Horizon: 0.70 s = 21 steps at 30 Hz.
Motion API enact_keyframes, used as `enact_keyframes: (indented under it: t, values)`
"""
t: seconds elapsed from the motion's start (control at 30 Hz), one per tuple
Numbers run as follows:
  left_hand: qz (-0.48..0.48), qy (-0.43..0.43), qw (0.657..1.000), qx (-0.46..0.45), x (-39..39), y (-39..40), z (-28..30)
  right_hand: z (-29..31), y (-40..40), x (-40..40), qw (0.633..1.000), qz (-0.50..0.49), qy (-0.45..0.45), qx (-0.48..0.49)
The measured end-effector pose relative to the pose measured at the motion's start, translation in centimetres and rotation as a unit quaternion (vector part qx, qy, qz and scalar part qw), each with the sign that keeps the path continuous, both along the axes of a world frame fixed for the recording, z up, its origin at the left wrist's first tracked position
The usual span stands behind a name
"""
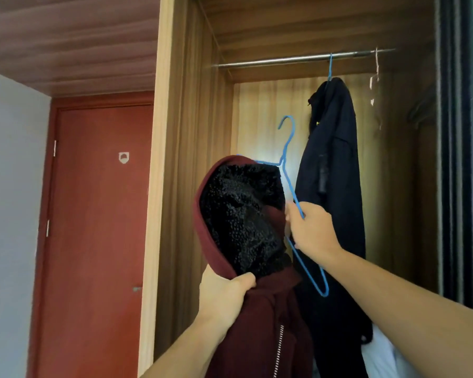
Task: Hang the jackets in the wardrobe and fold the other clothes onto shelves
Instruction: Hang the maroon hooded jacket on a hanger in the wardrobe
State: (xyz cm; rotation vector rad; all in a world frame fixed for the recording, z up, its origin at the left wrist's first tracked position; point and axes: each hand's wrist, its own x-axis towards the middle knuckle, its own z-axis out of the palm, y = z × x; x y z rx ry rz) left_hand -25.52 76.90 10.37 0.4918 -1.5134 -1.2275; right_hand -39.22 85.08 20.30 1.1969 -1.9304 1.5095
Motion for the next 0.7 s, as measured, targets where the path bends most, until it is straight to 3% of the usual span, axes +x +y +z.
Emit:
enact_keyframes:
  t: [0.1, 0.17, 0.33, 0.47, 0.7]
  values:
    - [-0.034, -0.009, 0.999, 0.014, 2.3, -0.3, -1.7, -0.4, 0.8, 2.4, 0.962, 0.133, -0.237, -0.012]
    - [-0.095, -0.009, 0.995, 0.035, 4.1, 0.1, -2.5, -0.2, 1.5, 3.4, 0.935, 0.165, -0.315, -0.011]
    - [-0.218, -0.014, 0.966, 0.139, 7.1, 0.0, -4.9, -4.4, 4.9, 6.3, 0.945, 0.072, -0.315, 0.042]
    - [-0.276, -0.061, 0.946, 0.159, 8.0, 0.3, -6.0, -7.1, 6.7, 8.6, 0.915, 0.113, -0.376, 0.097]
    - [-0.348, -0.143, 0.911, 0.172, 10.5, 1.5, -7.2, -7.8, 10.5, 9.6, 0.91, 0.09, -0.401, -0.05]
